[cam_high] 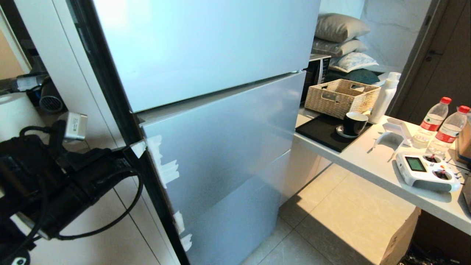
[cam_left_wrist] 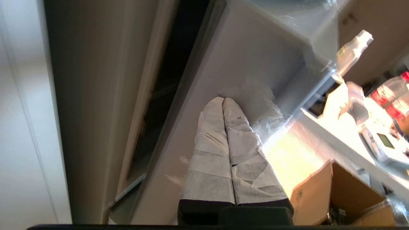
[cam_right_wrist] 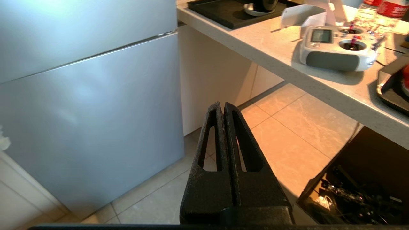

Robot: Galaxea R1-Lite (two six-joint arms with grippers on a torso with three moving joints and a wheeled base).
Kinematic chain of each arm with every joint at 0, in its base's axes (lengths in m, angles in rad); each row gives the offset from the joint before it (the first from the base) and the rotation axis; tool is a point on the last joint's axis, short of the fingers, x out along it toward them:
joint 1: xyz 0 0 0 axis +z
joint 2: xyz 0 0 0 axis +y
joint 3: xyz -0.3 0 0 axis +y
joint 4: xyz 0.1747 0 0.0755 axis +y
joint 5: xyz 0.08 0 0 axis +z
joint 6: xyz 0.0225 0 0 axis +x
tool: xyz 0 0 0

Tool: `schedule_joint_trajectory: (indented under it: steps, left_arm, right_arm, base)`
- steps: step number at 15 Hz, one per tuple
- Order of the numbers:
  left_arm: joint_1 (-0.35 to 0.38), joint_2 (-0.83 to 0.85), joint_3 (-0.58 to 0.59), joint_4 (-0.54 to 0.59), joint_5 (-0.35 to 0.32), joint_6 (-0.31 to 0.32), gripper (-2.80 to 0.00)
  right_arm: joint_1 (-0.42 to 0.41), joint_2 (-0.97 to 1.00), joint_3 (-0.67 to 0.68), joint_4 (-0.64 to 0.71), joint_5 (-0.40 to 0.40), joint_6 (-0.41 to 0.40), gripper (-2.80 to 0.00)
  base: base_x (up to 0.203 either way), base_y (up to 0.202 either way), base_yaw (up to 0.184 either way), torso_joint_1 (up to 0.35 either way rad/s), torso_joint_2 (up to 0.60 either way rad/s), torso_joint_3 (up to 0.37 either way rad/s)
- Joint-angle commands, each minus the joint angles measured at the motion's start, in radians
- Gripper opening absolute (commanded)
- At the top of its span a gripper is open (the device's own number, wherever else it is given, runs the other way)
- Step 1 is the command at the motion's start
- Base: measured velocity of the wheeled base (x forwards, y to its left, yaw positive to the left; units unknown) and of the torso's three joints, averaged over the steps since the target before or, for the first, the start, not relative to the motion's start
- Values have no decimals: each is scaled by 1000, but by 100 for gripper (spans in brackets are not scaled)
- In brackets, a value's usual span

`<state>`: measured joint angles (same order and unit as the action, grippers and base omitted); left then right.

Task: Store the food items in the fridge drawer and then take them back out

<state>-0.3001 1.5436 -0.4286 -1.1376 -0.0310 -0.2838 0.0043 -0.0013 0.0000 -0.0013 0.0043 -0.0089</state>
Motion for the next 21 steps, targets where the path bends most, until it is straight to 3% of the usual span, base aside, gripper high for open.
schedule_joint_trajectory:
  steps: [1,7,11,13,15,17,18,19,21]
  left_arm:
    - [-36,-52,47,-7,0,21,-280]
    - [-263,-197,141,-7,-16,22,-280]
    - [-396,-475,228,35,-139,-10,-280]
    - [-411,-668,250,170,-176,-13,-280]
    - [-412,-863,215,418,-167,9,-280]
    - [-374,-1029,110,857,-56,133,-280]
    - [-309,-1075,77,998,-2,192,-280]
    - [-199,-1126,56,1065,39,240,-280]
    - [48,-1198,43,1061,178,301,-280]
  right_arm:
    - [0,1,0,0,0,0,-280]
    - [0,1,0,0,0,0,-280]
    - [0,1,0,0,0,0,-280]
    - [0,1,0,0,0,0,-280]
    - [0,1,0,0,0,0,-280]
    - [0,1,0,0,0,0,-280]
    - [0,1,0,0,0,0,-280]
    - [0,1,0,0,1,0,-280]
    - [0,1,0,0,0,0,-280]
  base:
    - [0,0,0,0,0,0]
    - [0,0,0,0,0,0]
    - [0,0,0,0,0,0]
    - [0,0,0,0,0,0]
    - [0,0,0,0,0,0]
    - [0,0,0,0,0,0]
    - [0,0,0,0,0,0]
    - [0,0,0,0,0,0]
    - [0,0,0,0,0,0]
